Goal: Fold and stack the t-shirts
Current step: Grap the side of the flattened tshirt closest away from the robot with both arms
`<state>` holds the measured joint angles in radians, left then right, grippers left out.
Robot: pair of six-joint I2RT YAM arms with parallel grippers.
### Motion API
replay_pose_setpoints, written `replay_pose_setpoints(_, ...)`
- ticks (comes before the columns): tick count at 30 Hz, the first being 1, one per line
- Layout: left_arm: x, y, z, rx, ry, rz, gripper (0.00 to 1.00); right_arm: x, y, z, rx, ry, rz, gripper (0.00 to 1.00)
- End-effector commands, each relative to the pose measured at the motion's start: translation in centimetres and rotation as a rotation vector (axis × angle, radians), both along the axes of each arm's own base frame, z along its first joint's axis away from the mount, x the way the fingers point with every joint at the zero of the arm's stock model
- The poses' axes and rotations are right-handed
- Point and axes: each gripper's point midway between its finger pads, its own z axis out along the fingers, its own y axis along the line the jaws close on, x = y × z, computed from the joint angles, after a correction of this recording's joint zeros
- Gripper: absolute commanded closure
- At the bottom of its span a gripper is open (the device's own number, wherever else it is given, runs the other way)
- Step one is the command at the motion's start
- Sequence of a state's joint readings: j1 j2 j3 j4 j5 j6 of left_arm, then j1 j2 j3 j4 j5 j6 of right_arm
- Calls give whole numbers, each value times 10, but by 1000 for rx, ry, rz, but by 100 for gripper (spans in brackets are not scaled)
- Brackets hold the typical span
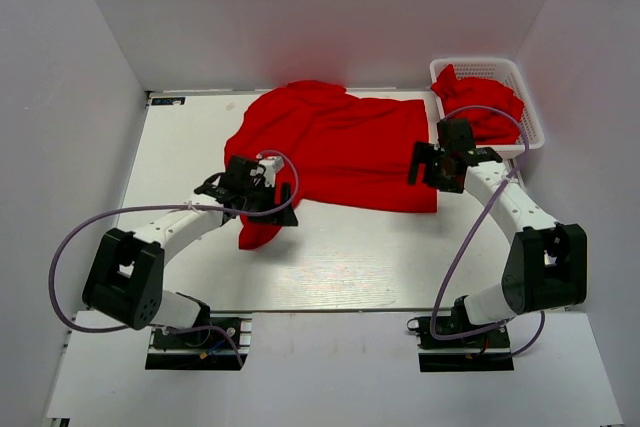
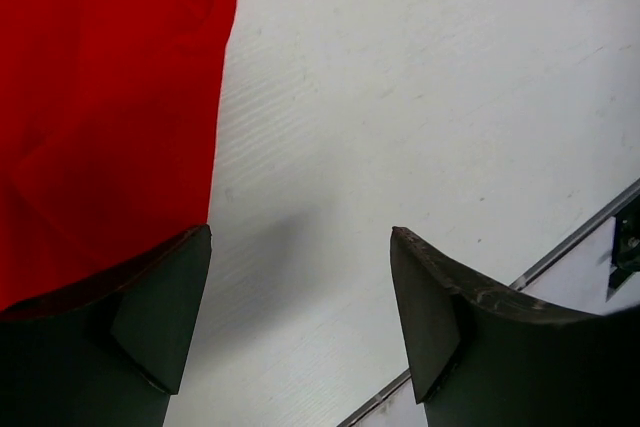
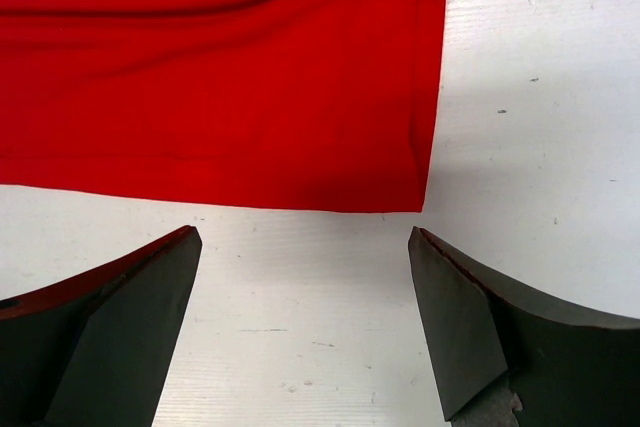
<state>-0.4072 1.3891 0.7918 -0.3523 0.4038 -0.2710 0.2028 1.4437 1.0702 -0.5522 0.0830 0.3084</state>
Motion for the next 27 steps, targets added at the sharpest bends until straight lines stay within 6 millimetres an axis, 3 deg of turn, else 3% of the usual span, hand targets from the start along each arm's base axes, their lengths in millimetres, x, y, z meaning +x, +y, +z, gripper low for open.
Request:
replay_pose_setpoints(1, 2, 10, -3, 61, 4, 59, 18, 0, -4, 10, -9, -34, -3, 10)
replay_pose_setpoints(2, 6, 19, -2, 94, 1, 132, 18, 0, -4, 11, -10, -35, -5, 10)
replay_pose_setpoints(3, 16, 47, 0, 201, -32, 267, 18, 0, -6, 11, -10, -35, -8, 10)
replay_pose_setpoints(6, 36, 81, 10, 309, -98, 464, 19, -1, -4, 12, -7, -40, -8, 10)
replay_pose_setpoints(9, 56, 80, 23, 296, -172, 504, 22, -1, -4, 10, -10, -34, -7, 10)
replay_pose_setpoints(13, 64, 65, -1, 306, -99, 429, 24, 1, -7, 10, -19, -29, -19, 10)
replay_pose_setpoints(15, 63, 61, -15, 322, -64, 385, 25, 0, -8, 9, -30, -27, -17, 10)
replay_pose_setpoints(24, 53, 64, -29, 347, -31, 357, 26, 0, -9, 8, -35, -16, -23, 10)
replay_pose_setpoints(27, 45, 62, -43, 347, 4, 325, 36, 0, -9, 6, -36, -11, -22, 10)
